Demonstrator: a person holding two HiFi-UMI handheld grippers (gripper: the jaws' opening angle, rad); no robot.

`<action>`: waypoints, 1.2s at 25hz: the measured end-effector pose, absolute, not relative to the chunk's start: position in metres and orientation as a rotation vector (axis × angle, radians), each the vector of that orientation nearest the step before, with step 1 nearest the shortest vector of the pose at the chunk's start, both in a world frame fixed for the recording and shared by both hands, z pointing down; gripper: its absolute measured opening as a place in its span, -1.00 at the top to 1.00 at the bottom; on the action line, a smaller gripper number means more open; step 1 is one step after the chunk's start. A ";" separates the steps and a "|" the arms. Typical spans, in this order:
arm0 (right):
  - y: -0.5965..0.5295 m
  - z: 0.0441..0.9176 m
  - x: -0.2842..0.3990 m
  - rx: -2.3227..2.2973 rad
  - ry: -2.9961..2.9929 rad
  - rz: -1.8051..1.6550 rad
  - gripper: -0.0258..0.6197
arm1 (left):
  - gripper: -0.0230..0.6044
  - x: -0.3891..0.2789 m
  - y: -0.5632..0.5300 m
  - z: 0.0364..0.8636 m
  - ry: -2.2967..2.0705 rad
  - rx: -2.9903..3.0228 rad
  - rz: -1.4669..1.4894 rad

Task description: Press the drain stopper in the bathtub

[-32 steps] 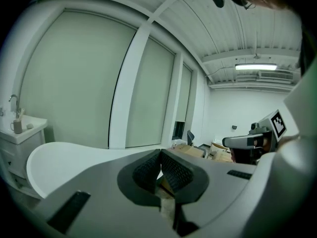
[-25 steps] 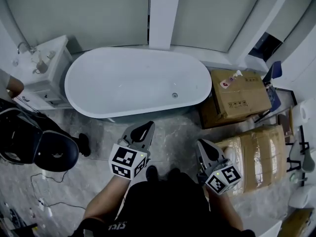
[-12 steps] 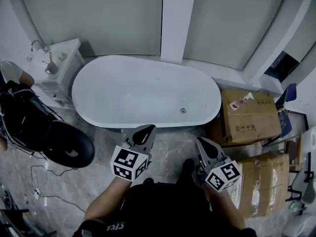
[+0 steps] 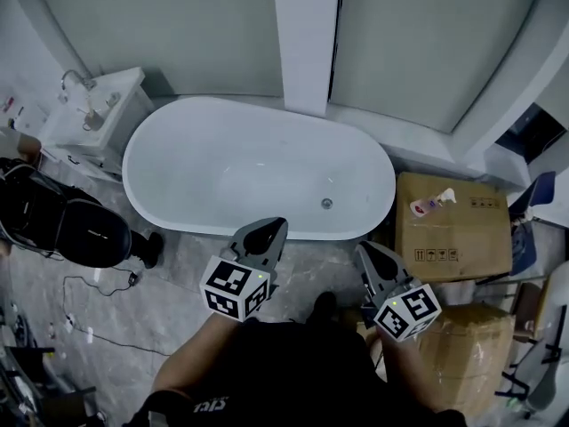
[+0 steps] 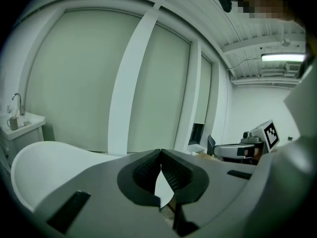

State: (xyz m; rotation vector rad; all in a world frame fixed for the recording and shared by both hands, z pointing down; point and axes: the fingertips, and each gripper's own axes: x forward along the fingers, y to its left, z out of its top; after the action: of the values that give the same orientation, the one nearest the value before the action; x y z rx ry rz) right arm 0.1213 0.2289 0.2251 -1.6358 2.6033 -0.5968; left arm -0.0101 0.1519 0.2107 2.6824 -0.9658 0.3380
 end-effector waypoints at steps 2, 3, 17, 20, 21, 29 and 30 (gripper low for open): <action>0.225 0.229 0.137 -1.610 2.617 -0.618 0.87 | 0.88 0.007 0.147 0.213 -0.983 2.669 0.361; 0.223 0.232 0.144 -1.599 2.621 -0.630 0.87 | 0.88 0.015 0.144 0.215 -0.993 2.662 0.368; 0.138 0.268 0.189 -1.603 2.663 -0.731 0.87 | 0.88 0.048 0.062 0.250 -1.047 2.617 0.403; 0.104 0.275 0.186 -1.620 2.689 -0.745 0.87 | 0.88 0.041 0.024 0.258 -1.070 2.619 0.407; 0.092 0.277 0.186 -1.627 2.702 -0.753 0.87 | 0.88 0.040 0.010 0.260 -1.072 2.617 0.398; 0.003 0.301 0.154 -1.600 2.807 -0.835 0.87 | 0.88 0.019 -0.076 0.283 -1.071 2.577 0.374; -0.004 0.306 0.149 -1.585 2.819 -0.848 0.87 | 0.88 0.016 -0.081 0.290 -1.072 2.559 0.378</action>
State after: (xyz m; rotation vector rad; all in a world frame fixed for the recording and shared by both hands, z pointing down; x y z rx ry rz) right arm 0.1495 -0.0041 0.3059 -1.5852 2.8190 -0.8475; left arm 0.0159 -0.0812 0.2898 2.5591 -1.0721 0.3780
